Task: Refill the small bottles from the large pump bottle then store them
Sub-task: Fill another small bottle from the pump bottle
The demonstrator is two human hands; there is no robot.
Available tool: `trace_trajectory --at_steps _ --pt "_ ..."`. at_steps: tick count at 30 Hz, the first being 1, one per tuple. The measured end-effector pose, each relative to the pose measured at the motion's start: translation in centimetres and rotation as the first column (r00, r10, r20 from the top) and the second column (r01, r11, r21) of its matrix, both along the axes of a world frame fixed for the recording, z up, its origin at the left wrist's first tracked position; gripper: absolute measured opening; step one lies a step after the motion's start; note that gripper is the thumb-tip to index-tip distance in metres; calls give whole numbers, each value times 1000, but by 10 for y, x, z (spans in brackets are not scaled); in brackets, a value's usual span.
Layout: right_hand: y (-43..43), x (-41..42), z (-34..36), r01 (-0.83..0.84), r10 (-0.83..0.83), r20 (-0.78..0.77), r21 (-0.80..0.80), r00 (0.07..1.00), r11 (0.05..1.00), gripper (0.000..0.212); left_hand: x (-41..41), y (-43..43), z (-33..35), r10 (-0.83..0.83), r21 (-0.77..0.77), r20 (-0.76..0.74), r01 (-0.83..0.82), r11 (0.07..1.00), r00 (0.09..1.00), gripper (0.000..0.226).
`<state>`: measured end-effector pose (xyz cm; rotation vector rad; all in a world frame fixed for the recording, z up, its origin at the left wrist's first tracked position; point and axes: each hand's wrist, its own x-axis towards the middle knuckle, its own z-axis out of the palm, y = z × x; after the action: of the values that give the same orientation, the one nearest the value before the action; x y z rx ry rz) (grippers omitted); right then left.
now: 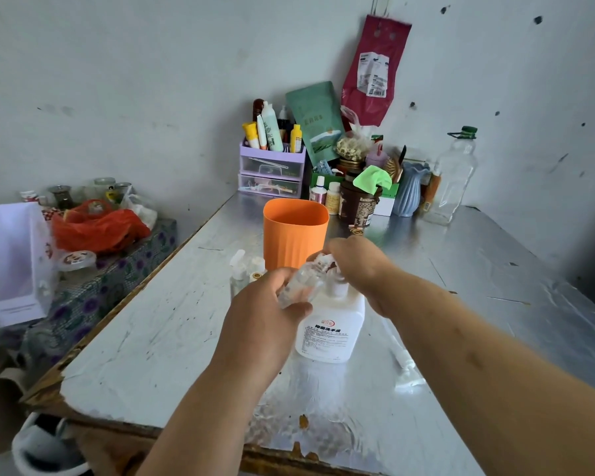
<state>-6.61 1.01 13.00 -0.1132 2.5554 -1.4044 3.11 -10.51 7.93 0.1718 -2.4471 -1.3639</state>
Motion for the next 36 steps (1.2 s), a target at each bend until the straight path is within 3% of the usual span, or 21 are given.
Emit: trace_trajectory --at_steps 5,13,18,22,27,36 --pt "0 -5 -6 -37 40 -53 65 998 997 37 -3 2 -5 9 -36 8 -8 999 1000 44" --pt "1 -4 -9 -58 66 -68 109 995 992 30 -5 1 -7 18 -54 41 -16 998 999 36" --pt "7 3 0 -54 56 56 -41 997 998 18 0 -1 1 19 -45 32 -17 999 999 37" --pt "11 1 -2 -50 50 -1 -105 999 993 46 1 0 3 11 -51 35 -9 999 999 38" --pt "20 10 -23 -39 45 8 -362 999 931 55 1 -2 4 15 -21 47 -14 1000 999 37" --pt "21 11 -33 -43 61 34 -399 998 916 58 -3 0 3 5 48 32 -7 999 999 39"
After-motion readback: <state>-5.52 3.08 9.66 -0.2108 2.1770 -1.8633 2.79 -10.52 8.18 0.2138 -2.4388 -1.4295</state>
